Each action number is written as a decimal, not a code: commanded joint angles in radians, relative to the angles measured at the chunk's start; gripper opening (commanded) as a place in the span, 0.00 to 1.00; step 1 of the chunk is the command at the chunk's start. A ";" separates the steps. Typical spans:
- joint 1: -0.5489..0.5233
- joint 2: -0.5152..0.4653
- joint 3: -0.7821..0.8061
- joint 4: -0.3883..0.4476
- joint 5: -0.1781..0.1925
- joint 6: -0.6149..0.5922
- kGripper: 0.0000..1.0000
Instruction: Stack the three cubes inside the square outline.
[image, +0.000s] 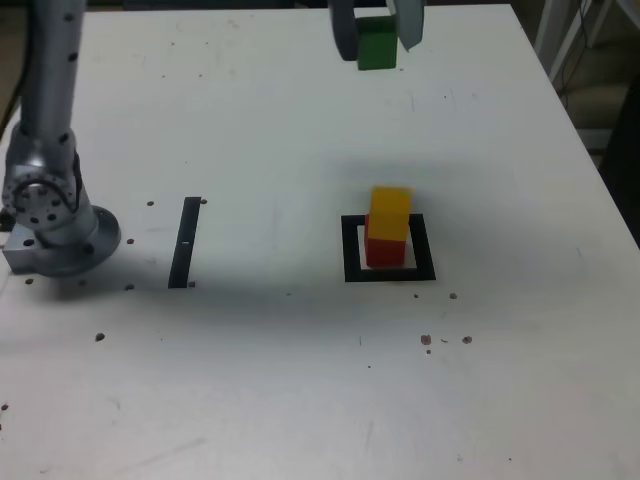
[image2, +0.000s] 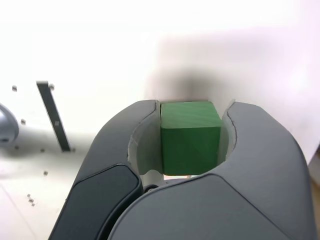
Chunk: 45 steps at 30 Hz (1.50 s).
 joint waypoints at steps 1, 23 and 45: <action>-0.045 -0.022 0.016 0.010 -0.002 -0.027 0.24; -0.378 0.033 0.129 -0.064 -0.009 -0.316 0.24; -0.337 0.039 0.266 -0.227 0.000 -0.281 0.25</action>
